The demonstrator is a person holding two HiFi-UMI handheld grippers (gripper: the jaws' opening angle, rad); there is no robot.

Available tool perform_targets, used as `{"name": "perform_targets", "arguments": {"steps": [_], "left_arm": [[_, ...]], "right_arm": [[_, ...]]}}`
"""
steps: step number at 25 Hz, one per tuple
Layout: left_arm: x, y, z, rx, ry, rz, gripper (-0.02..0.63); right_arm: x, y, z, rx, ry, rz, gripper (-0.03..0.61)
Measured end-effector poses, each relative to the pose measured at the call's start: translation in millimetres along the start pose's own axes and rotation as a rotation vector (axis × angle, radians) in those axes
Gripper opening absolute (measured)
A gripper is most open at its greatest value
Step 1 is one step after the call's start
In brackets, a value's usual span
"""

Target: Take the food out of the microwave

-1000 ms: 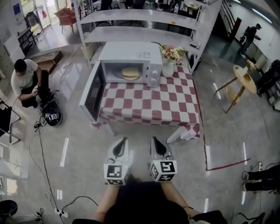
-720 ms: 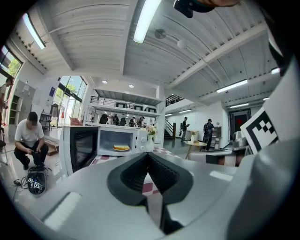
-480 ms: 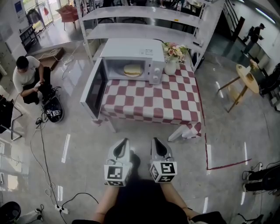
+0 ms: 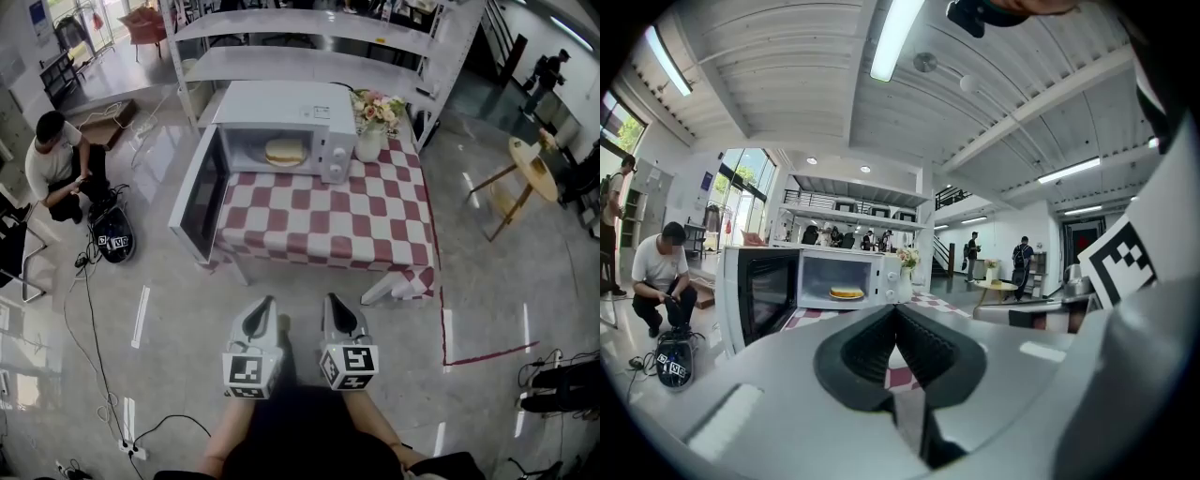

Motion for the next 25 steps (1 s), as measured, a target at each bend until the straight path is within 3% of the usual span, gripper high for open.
{"name": "perform_targets", "arguments": {"steps": [25], "left_arm": [[126.0, 67.0, 29.6, -0.016, 0.020, -0.028, 0.011]], "right_arm": [[128.1, -26.3, 50.5, -0.026, 0.014, -0.030, 0.002]]}}
Point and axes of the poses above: the fingertips, and each gripper's own axes: x forward along the fingers, y to its left, z out of its top, the point moved 7 cm from there along -x, backward along the fingers, and after that the axes turned 1 degree about z, right-handed, at the moved point
